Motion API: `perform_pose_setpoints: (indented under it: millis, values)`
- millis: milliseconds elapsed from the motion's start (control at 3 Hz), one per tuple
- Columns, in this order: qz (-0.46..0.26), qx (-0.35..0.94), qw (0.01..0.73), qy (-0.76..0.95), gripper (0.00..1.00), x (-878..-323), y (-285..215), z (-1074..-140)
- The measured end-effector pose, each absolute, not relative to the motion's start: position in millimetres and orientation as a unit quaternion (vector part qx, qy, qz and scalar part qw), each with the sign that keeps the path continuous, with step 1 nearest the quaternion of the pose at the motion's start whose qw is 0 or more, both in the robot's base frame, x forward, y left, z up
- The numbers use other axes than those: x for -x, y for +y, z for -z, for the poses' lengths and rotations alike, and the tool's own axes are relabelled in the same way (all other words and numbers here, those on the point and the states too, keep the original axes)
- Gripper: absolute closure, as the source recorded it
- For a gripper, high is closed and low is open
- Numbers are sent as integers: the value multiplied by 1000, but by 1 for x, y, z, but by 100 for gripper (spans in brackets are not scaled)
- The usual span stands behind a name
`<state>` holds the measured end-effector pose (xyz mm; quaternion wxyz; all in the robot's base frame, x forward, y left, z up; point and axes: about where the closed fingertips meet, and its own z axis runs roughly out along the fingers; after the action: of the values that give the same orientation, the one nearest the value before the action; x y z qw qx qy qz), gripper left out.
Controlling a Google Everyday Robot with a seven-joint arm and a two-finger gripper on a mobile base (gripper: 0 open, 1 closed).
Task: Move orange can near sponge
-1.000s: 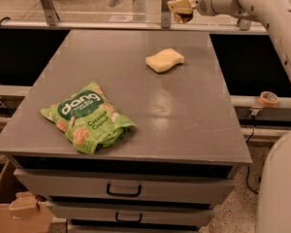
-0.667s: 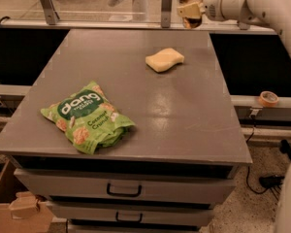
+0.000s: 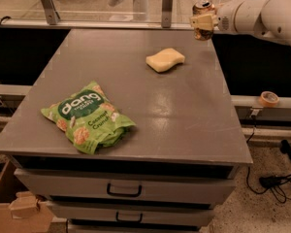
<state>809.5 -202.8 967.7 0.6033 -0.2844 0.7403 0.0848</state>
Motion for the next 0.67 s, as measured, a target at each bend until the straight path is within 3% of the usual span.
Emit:
perform_pose_setpoints:
  millis: [667]
  values:
    - [-131, 261, 585, 756, 100, -816, -203, -926]
